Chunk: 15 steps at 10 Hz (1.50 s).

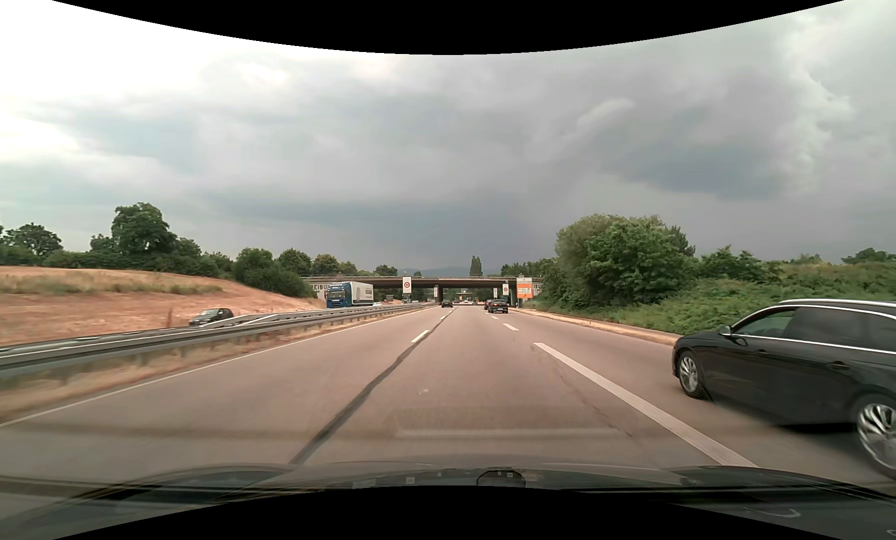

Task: Follow the waypoints while adhering to traffic rules and regulations

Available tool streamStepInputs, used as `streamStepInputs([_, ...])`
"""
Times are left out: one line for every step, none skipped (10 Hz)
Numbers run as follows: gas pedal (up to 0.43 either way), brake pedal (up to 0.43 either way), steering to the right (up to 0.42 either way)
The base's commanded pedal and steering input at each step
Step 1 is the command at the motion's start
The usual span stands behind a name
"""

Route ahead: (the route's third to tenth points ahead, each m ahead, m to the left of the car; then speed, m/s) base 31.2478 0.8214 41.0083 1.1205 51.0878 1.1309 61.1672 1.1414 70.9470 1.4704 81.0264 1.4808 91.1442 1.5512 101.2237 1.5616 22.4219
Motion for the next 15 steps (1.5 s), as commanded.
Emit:
streamStepInputs([0.0, 0.0, -0.002])
streamStepInputs([0.0, 0.0, -0.002])
streamStepInputs([0.0, 0.0, -0.001])
streamStepInputs([0.0, 0.0, -0.002])
streamStepInputs([0.0, 0.0, -0.002])
streamStepInputs([0.0, 0.0, -0.001])
streamStepInputs([0.0, 0.0, 0.0])
streamStepInputs([0.0, 0.0, 0.0])
streamStepInputs([0.0, 0.0, 0.0])
streamStepInputs([0.0, 0.0, 0.0])
streamStepInputs([0.0, 0.0, 0.0])
streamStepInputs([0.0, 0.0, 0.0])
streamStepInputs([0.0, 0.0, 0.0])
streamStepInputs([0.0, 0.0, 0.0])
streamStepInputs([0.0, 0.0, 0.0])
